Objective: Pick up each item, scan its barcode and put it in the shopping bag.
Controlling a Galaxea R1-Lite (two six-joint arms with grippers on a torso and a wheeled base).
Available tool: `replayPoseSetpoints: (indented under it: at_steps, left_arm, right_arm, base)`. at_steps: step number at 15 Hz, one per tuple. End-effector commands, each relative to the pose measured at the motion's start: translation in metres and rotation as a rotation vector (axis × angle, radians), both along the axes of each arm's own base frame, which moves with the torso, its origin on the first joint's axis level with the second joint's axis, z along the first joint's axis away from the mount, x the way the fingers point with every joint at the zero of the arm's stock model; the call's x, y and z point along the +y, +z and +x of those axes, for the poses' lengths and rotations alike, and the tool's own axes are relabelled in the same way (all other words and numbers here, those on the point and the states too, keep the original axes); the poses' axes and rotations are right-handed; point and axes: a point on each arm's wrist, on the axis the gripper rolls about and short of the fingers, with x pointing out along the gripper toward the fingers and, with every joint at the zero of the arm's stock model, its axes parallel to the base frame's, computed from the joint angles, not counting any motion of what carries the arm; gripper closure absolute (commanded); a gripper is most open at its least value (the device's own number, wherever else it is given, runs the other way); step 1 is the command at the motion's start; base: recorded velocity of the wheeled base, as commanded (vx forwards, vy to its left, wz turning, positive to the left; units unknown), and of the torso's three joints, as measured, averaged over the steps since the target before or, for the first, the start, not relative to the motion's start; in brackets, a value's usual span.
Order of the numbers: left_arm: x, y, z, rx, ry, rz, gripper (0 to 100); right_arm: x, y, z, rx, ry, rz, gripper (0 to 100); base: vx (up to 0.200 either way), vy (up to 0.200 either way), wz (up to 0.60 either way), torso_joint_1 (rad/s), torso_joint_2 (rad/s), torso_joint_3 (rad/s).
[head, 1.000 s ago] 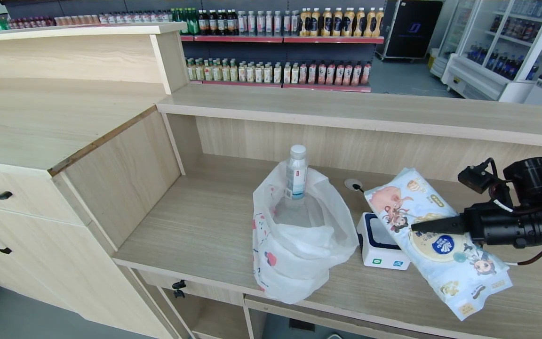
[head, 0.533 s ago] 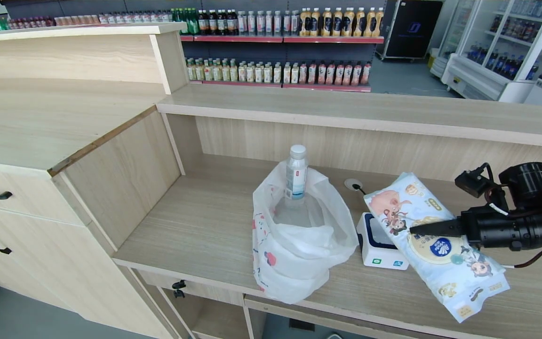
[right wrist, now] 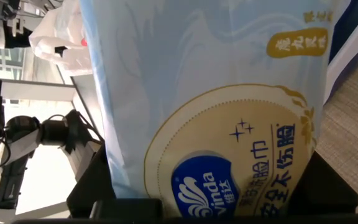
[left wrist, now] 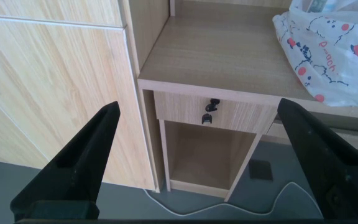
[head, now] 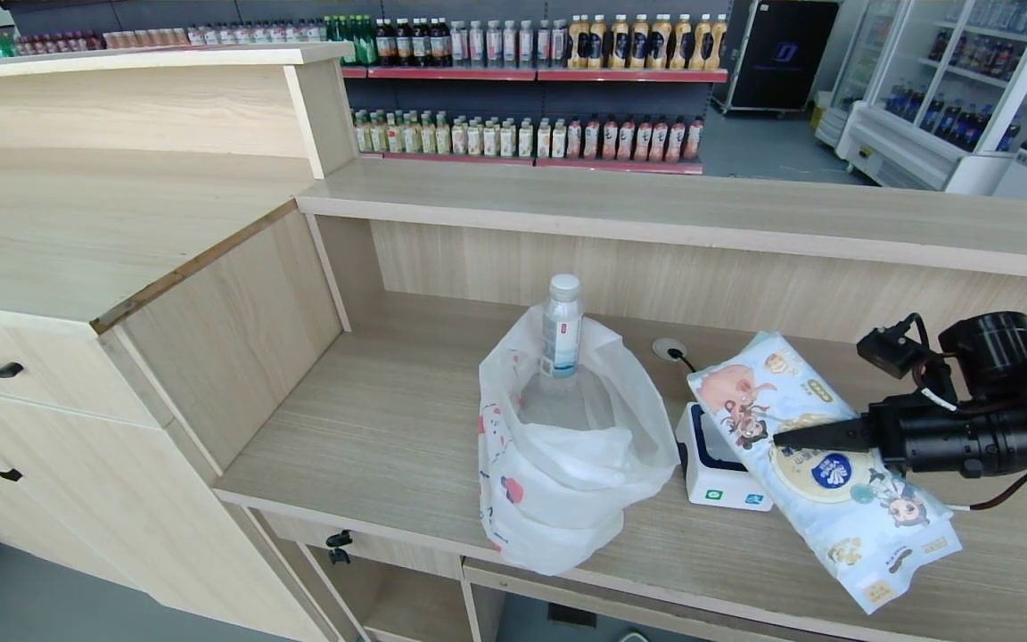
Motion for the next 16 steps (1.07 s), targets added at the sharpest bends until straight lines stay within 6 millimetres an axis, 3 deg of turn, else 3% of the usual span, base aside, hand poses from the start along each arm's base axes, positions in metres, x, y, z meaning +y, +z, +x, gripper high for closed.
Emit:
replayPoseSetpoints:
  at_steps: [1, 6, 8, 10, 11, 13, 16]
  left_arm:
    - [0.0, 0.0, 0.0, 0.001, 0.0, 0.0, 0]
    - [0.0, 0.0, 0.0, 0.001, 0.0, 0.0, 0]
    - [0.0, 0.0, 0.0, 0.001, 0.0, 0.0, 0]
    - [0.0, 0.0, 0.0, 0.001, 0.0, 0.0, 0]
    - [0.0, 0.0, 0.0, 0.001, 0.0, 0.0, 0]
    - [0.0, 0.0, 0.0, 0.001, 0.0, 0.0, 0]
    - [0.0, 0.0, 0.0, 0.001, 0.0, 0.0, 0]
  right_arm:
    - [0.0, 0.0, 0.001, -0.007, 0.001, -0.001, 100]
    - [0.0, 0.004, 0.0, -0.04, 0.006, -0.009, 100]
    - [-0.002, 0.026, -0.011, -0.239, 0.056, -0.095, 100]
    - [-0.02, 0.056, -0.043, -0.52, 0.069, -0.268, 100]
    - [-0.028, 0.061, -0.062, -0.613, 0.075, -0.348, 100]
    - [-0.037, 0.065, -0.112, -0.609, 0.028, -0.437, 100]
    - [-0.035, 0.079, -0.152, -0.579, -0.026, -0.479, 100]
  base:
    - [0.0, 0.0, 0.0, 0.0, 0.0, 0.0]
    - [0.0, 0.0, 0.0, 0.0, 0.0, 0.0]
    - [0.0, 0.0, 0.0, 0.0, 0.0, 0.0]
    - [0.0, 0.0, 0.0, 0.0, 0.0, 0.0]
    - [0.0, 0.0, 0.0, 0.0, 0.0, 0.0]
    - [0.0, 0.0, 0.0, 0.0, 0.0, 0.0]
    - [0.0, 0.0, 0.0, 0.0, 0.0, 0.0]
